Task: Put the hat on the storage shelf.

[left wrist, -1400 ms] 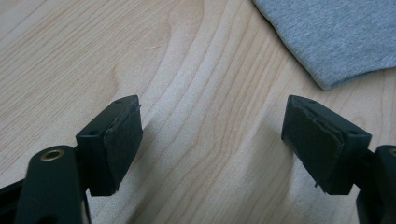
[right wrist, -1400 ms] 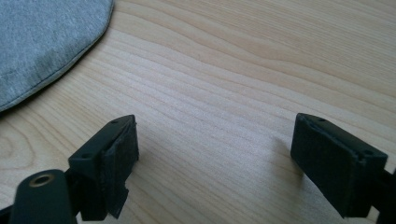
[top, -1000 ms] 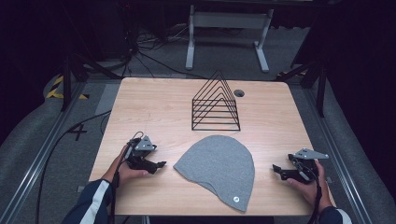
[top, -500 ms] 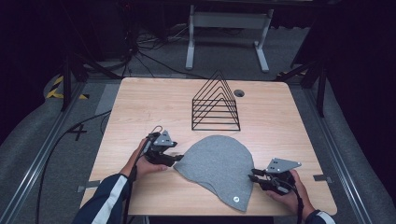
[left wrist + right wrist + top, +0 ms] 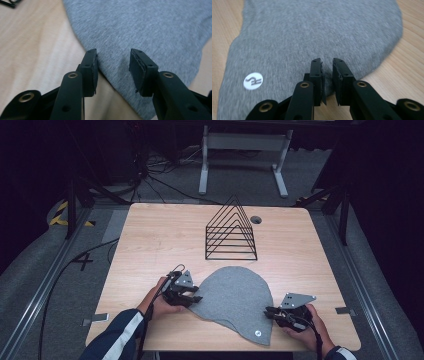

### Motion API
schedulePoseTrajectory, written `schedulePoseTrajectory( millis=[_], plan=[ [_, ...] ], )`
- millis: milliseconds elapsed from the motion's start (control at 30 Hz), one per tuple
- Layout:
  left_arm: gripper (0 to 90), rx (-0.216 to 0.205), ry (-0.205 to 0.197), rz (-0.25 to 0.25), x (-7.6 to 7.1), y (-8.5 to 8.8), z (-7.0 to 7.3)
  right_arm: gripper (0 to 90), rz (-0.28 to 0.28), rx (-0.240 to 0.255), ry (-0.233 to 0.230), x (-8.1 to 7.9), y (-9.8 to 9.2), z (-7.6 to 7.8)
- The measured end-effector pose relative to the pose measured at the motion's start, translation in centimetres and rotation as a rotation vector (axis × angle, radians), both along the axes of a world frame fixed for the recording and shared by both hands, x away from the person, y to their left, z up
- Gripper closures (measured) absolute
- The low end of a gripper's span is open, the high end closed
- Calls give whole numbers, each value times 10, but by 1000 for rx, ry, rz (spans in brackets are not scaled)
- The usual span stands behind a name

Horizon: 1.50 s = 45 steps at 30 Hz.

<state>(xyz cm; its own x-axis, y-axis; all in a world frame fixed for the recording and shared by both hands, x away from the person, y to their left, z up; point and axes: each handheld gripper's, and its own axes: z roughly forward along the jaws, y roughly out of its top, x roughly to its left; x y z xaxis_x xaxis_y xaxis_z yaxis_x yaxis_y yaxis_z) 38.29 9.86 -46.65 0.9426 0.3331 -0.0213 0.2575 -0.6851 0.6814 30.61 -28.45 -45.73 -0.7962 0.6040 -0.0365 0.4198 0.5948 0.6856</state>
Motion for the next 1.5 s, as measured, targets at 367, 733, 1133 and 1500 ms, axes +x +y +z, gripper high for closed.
schedulePoseTrajectory(
  millis=[367,733,1133,1500],
  plan=[
    [558,57,-3,-6,-41,-8,5,719,-87,-74,-38,14,-6,4],
    [316,-23,-11,150,9,-12,12,481,-163,-17,12,50,-4,15],
    [286,23,16,135,39,-30,1,293,-210,-50,52,70,16,3],
    [379,37,34,82,26,-39,4,450,-193,-39,75,65,20,5]
  ],
)
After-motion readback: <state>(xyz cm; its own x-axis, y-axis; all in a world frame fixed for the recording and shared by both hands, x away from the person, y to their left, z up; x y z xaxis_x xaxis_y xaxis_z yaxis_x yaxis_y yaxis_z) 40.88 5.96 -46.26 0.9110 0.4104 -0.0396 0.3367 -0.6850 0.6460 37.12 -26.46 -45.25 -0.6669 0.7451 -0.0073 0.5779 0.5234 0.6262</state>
